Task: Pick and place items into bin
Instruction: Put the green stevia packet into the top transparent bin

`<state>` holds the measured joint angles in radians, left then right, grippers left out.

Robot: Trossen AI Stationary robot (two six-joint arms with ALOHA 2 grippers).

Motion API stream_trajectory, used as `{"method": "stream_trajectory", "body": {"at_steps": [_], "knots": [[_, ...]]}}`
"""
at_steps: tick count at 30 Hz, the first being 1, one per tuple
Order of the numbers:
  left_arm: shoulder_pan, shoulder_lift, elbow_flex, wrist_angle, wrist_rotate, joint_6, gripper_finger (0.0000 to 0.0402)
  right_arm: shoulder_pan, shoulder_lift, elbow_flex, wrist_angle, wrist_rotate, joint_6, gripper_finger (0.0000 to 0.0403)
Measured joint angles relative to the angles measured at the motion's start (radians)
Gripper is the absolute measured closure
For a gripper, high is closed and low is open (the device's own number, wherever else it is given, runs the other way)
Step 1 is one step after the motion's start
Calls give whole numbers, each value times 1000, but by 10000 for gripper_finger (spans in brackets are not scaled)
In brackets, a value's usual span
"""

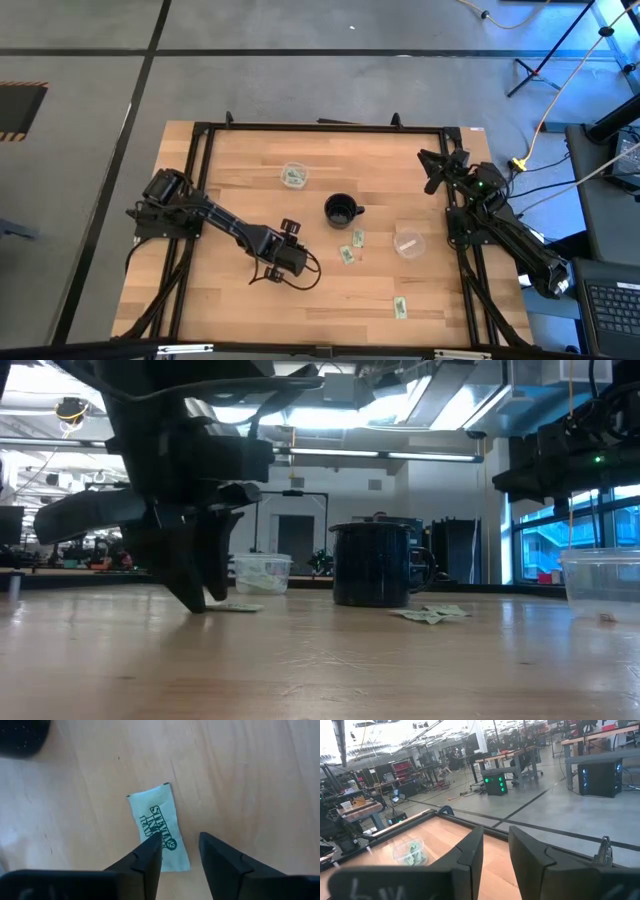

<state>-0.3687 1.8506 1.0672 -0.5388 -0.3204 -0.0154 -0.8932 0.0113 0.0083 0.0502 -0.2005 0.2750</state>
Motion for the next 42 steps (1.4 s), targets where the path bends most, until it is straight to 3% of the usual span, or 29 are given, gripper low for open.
{"method": "stream_trajectory", "body": {"at_steps": [16, 31, 42], "knots": [[4, 6, -3, -9, -37, 49, 367, 0, 0, 0, 0, 0, -18, 308], [10, -6, -46, 14, -63, 77, 398, 0, 0, 0, 0, 0, -17, 308], [12, -96, -50, 7, -43, 81, 399, 0, 0, 0, 0, 0, -18, 308]]}}
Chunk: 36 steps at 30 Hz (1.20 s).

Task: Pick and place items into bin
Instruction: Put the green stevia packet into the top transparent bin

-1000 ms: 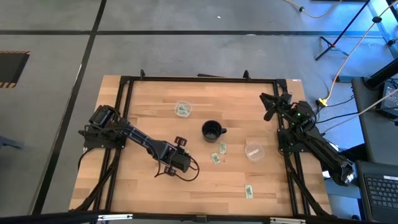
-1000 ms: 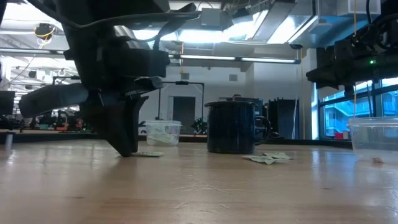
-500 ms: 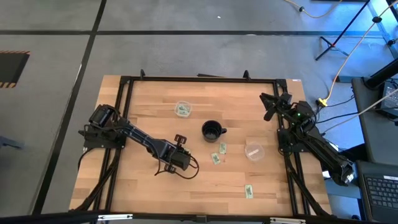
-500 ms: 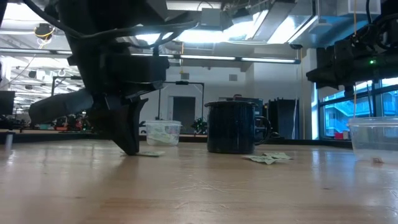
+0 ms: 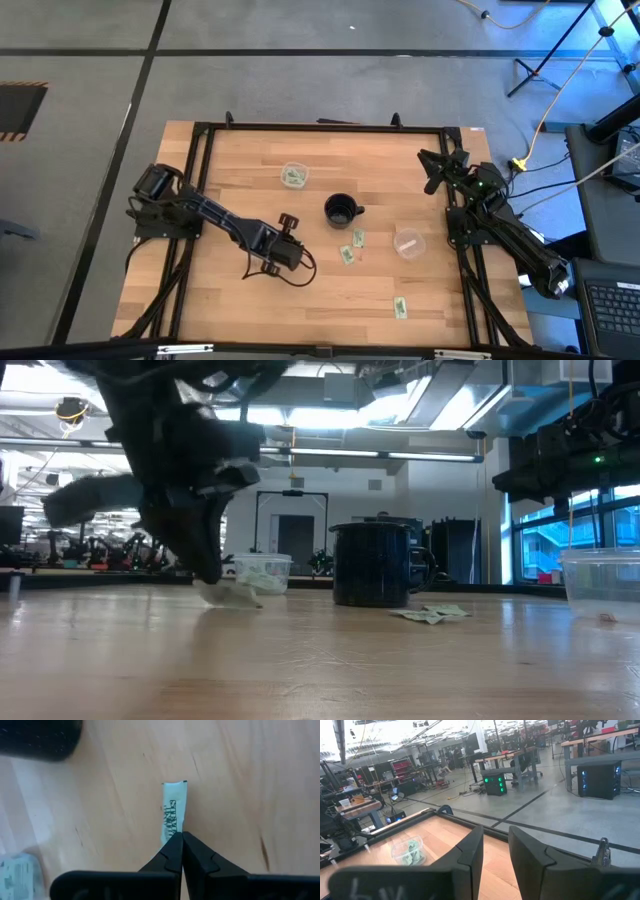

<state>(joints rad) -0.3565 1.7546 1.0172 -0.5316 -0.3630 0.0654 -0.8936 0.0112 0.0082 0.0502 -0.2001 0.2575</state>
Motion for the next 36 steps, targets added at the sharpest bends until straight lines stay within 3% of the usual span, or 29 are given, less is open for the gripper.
{"method": "stream_trajectory", "body": {"at_steps": [12, 21, 30, 33, 36], "knots": [[35, -130, 1, -55, -21, 27, 399, 0, 0, 0, 0, 0, 0, 308], [230, -283, 3, -75, -63, 144, 399, 0, 0, 0, 0, 0, 0, 308], [496, -226, 3, -35, -41, 293, 400, 0, 0, 0, 0, 0, -1, 308], [550, -195, 3, 10, 19, 311, 400, 0, 0, 0, 0, 0, -1, 308], [580, -160, 3, 18, 15, 327, 400, 0, 0, 0, 0, 0, -1, 308]]}}
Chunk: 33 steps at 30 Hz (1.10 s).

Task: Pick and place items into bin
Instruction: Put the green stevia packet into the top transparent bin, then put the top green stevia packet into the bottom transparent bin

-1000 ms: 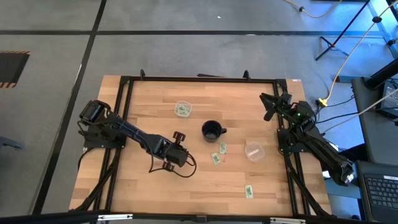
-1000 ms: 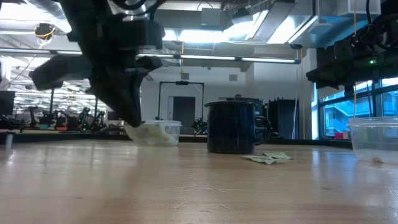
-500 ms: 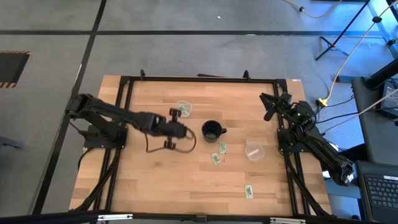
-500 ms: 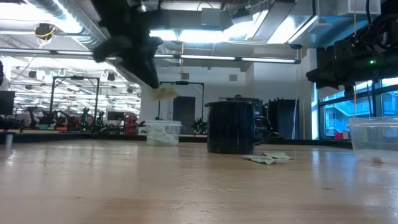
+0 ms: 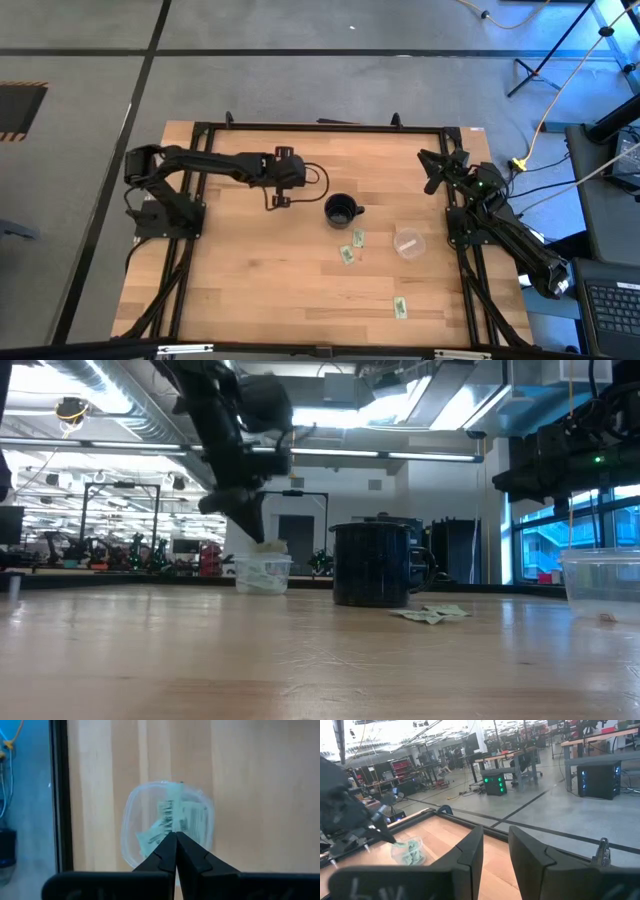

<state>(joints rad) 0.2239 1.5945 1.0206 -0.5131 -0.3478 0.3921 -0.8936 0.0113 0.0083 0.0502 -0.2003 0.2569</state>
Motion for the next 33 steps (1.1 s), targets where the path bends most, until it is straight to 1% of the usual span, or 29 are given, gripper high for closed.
{"method": "stream_trajectory", "body": {"at_steps": [4, 8, 12, 15, 17, 19, 21, 26, 29, 33], "knots": [[22, 47, 0, -9, 3, 12, 400, 0, 0, 0, 0, 0, 0, 308], [22, 75, 0, -10, -4, 14, 394, 0, 0, 0, 0, 0, 1, 308], [21, 74, 0, -9, 13, 10, 365, 0, 0, 0, 0, 0, 1, 308], [21, 60, 0, -18, -16, 7, 337, 0, 0, 0, 0, 0, 2, 308], [21, 40, 0, -24, -54, 7, 322, 0, 0, 0, 0, 0, 2, 308], [21, 0, 0, -44, -71, -2, 310, 0, 0, 0, 0, 0, 2, 308], [25, -58, 0, -42, -46, -33, 301, 0, 0, 0, 0, -1, 2, 308], [70, -245, -13, -21, 171, -148, 293, 0, 0, 0, 0, -1, 9, 308], [110, -375, -86, 60, 260, -205, 295, 0, 0, 0, 2, -1, -10, 308], [143, -547, -237, 206, 305, -242, 298, 0, 0, 0, 6, -1, -21, 308]]}}
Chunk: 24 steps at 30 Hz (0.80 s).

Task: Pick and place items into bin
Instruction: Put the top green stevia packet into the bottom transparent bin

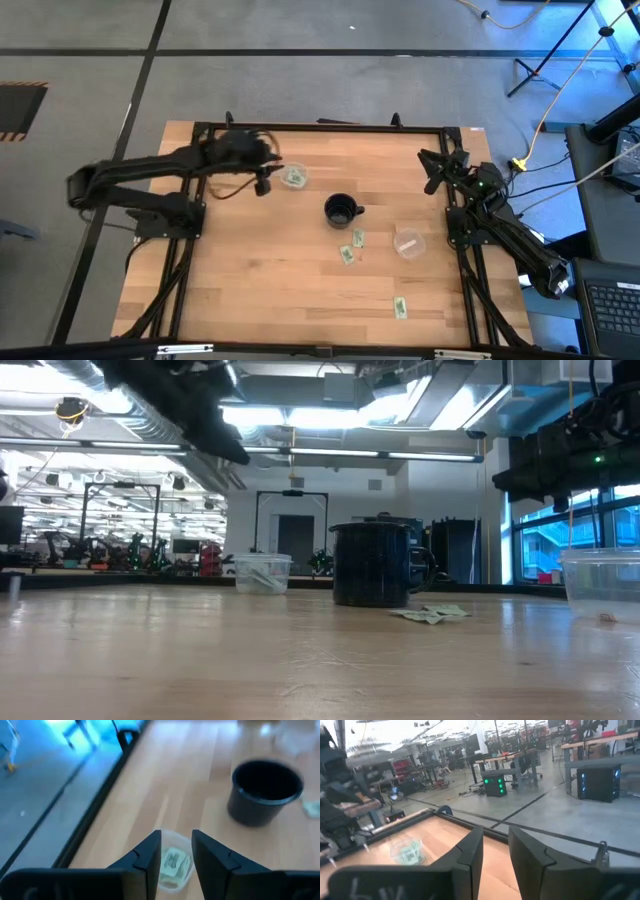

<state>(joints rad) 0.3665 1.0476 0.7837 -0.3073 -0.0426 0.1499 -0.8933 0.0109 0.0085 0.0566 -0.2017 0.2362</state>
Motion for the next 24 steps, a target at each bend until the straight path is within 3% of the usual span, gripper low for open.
{"method": "stream_trajectory", "body": {"at_steps": [3, 7, 12, 18, 24], "knots": [[10, -119, -123, 111, 10, -16, 296, 1, 0, 3, 8, -32, 38, 308], [11, -259, -271, 250, 9, -48, 290, 28, 0, 68, 7, -173, -7, 308], [11, -400, -435, 396, 4, -82, 282, 90, 34, 215, -145, -185, -62, 308], [11, -506, -568, 497, 2, -118, 278, 166, 205, 369, -301, -184, -2, 308], [11, -535, -603, 496, -17, -154, 278, 324, 436, 439, -422, -180, 76, 308]]}}
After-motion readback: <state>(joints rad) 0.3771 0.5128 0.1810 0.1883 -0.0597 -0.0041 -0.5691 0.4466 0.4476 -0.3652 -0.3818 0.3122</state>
